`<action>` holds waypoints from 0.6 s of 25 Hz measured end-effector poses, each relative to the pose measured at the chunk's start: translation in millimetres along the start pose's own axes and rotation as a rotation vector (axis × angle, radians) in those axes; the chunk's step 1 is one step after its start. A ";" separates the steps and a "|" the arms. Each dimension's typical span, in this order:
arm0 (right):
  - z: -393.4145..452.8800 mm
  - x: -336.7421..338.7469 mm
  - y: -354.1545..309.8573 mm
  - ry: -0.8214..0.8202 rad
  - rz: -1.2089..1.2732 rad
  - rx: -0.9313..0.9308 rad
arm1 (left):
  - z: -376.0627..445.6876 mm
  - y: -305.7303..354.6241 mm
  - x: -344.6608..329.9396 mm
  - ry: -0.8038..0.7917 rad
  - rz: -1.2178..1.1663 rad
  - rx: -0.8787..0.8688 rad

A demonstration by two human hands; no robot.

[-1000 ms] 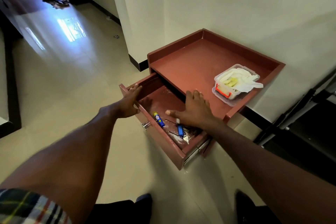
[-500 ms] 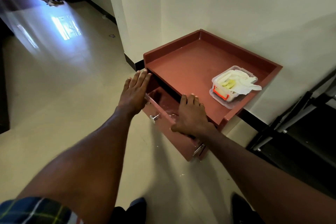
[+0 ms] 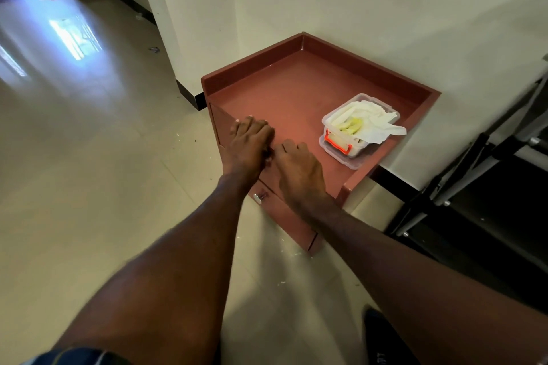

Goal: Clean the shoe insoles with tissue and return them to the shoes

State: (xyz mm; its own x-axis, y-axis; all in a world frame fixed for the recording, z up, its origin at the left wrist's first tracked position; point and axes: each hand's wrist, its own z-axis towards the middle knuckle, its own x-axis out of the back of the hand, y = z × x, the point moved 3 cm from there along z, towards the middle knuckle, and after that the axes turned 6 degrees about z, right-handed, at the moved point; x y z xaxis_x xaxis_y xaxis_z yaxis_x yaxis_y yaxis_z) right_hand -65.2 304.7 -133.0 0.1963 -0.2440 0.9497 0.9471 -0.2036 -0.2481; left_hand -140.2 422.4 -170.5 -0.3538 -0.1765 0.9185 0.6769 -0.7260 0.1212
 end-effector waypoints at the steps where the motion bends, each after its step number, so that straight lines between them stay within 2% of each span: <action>1: 2.0 -3.0 1.9 0.025 0.011 0.005 | 3.3 -1.8 -0.8 0.032 0.018 -0.006; 6: -1.9 -4.8 -1.1 0.042 0.018 0.016 | 8.4 0.2 6.1 0.053 0.083 -0.039; 10: -10.2 2.0 -1.4 -0.018 0.125 -0.020 | 6.1 6.7 13.5 -0.068 0.073 -0.042; 12: -21.7 16.7 -3.6 -0.017 0.194 -0.013 | -1.4 22.1 24.7 -0.126 -0.113 -0.048; 13: -27.7 23.2 -0.4 0.036 0.184 0.037 | -5.4 33.8 29.1 -0.092 -0.268 -0.030; 15: -43.1 52.0 -1.0 0.184 0.066 0.044 | -8.9 57.1 46.9 0.051 -0.403 0.047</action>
